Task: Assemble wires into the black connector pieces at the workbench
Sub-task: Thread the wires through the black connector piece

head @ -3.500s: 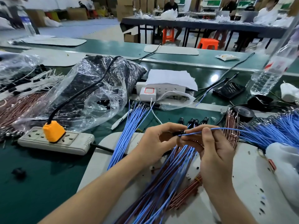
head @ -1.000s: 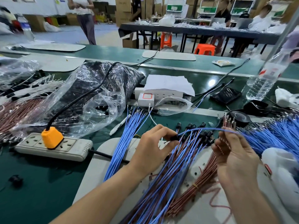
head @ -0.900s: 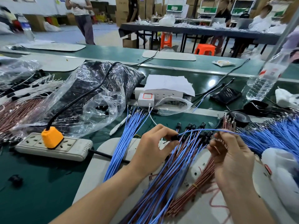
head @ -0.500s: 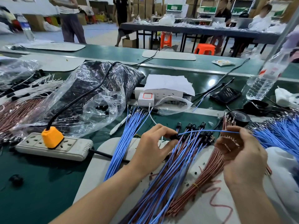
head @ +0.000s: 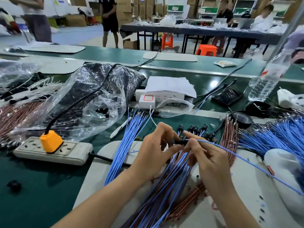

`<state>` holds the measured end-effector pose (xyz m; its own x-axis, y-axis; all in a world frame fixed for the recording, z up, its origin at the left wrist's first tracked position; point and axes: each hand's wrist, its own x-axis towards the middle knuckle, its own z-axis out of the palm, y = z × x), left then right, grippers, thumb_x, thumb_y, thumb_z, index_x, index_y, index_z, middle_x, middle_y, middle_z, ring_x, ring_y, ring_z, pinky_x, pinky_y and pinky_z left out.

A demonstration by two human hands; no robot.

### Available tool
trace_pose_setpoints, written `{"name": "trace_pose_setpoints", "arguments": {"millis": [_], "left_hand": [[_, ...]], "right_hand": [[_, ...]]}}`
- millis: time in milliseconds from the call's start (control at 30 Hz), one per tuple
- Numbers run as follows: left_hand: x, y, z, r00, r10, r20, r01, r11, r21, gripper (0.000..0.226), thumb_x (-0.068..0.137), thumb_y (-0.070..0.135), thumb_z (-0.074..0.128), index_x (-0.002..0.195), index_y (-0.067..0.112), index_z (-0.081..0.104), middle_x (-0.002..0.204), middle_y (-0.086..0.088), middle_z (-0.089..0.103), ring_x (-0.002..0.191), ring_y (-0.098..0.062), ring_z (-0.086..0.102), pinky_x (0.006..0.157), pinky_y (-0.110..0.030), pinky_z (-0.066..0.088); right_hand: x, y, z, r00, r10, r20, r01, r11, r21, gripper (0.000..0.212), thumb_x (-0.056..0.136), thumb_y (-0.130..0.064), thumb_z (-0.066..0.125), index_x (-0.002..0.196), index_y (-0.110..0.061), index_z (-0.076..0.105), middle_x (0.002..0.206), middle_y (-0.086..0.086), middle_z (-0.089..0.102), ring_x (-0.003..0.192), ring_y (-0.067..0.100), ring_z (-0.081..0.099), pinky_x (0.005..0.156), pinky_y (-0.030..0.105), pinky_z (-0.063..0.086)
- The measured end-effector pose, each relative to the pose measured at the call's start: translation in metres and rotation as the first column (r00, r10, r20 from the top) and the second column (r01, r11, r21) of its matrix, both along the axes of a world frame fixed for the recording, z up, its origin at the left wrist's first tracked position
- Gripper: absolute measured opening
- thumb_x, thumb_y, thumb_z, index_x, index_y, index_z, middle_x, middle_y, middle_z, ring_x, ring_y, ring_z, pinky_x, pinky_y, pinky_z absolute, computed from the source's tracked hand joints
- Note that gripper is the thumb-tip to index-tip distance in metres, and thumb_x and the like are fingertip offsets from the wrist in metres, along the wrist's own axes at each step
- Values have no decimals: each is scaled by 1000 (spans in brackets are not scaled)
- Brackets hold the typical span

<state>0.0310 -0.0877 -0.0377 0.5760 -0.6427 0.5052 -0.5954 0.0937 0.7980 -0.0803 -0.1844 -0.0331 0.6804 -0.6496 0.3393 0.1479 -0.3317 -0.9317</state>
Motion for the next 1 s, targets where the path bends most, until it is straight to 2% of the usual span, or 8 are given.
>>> {"name": "trace_pose_setpoints", "arguments": {"millis": [267, 400, 533, 667, 733, 800, 867, 1000], "left_hand": [[1, 1, 2, 962, -9, 273, 10, 1000, 1, 17, 84, -4, 64, 98, 6, 68, 94, 2, 62, 79, 2, 55, 70, -8, 39], [18, 6, 6, 918, 209, 338, -191, 978, -86, 20, 87, -9, 58, 94, 5, 69, 91, -2, 63, 82, -8, 58, 73, -15, 46], [37, 12, 7, 816, 448, 365, -424, 893, -148, 17, 85, -9, 60, 88, 5, 69, 86, 1, 63, 81, -19, 59, 77, -21, 44], [27, 9, 9, 691, 519, 503, -556, 826, -88, 23, 81, -6, 64, 92, 12, 72, 102, -3, 66, 102, -29, 56, 88, -52, 42], [17, 8, 12, 696, 463, 548, -452, 876, -166, 24, 83, 3, 60, 103, 10, 71, 110, -5, 63, 106, -18, 52, 93, -41, 41], [1, 5, 14, 827, 216, 518, -165, 976, -144, 25, 89, 8, 57, 112, 4, 66, 111, -6, 61, 95, 1, 50, 87, -23, 45], [-11, 4, 12, 890, -7, 456, 45, 996, -73, 22, 92, 6, 58, 112, 2, 64, 106, -6, 60, 88, 8, 48, 80, -12, 42], [-8, 5, 12, 954, -104, 282, 133, 988, -84, 13, 85, -5, 62, 95, -1, 69, 87, -6, 64, 79, -10, 60, 71, -22, 51]], "right_hand": [[0, -14, 5, 995, -38, 88, 11, 957, 289, 6, 74, -18, 71, 71, -13, 73, 64, 7, 68, 51, 14, 58, 55, 22, 53], [-12, -36, 15, 937, -271, 220, 53, 733, 678, 6, 72, -15, 73, 70, -10, 69, 57, 2, 65, 44, 7, 54, 47, 16, 49], [-18, -57, 16, 818, -541, 193, 195, 578, 792, 18, 86, -7, 66, 70, -10, 57, 46, -3, 58, 37, 4, 45, 40, 15, 39], [-21, -46, 21, 777, -565, 278, 414, 791, 450, 18, 87, -11, 67, 73, -22, 60, 54, -11, 62, 47, 1, 53, 51, 13, 45], [-19, -29, 22, 827, -464, 319, 499, 866, -33, 13, 85, -18, 67, 80, -28, 60, 63, -18, 62, 61, -5, 58, 59, 8, 46], [-15, -10, 18, 897, -319, 307, 421, 829, -368, 6, 84, -23, 65, 88, -23, 60, 77, -20, 59, 69, -4, 59, 65, 7, 47], [-10, 4, 14, 929, -223, 296, 348, 799, -491, 8, 83, -23, 67, 86, -15, 64, 75, -9, 61, 67, 2, 57, 67, 8, 45], [-10, 13, 13, 932, -189, 310, 319, 833, -451, 13, 82, -22, 70, 83, -11, 65, 73, -4, 63, 63, 6, 56, 63, 14, 46]]}}
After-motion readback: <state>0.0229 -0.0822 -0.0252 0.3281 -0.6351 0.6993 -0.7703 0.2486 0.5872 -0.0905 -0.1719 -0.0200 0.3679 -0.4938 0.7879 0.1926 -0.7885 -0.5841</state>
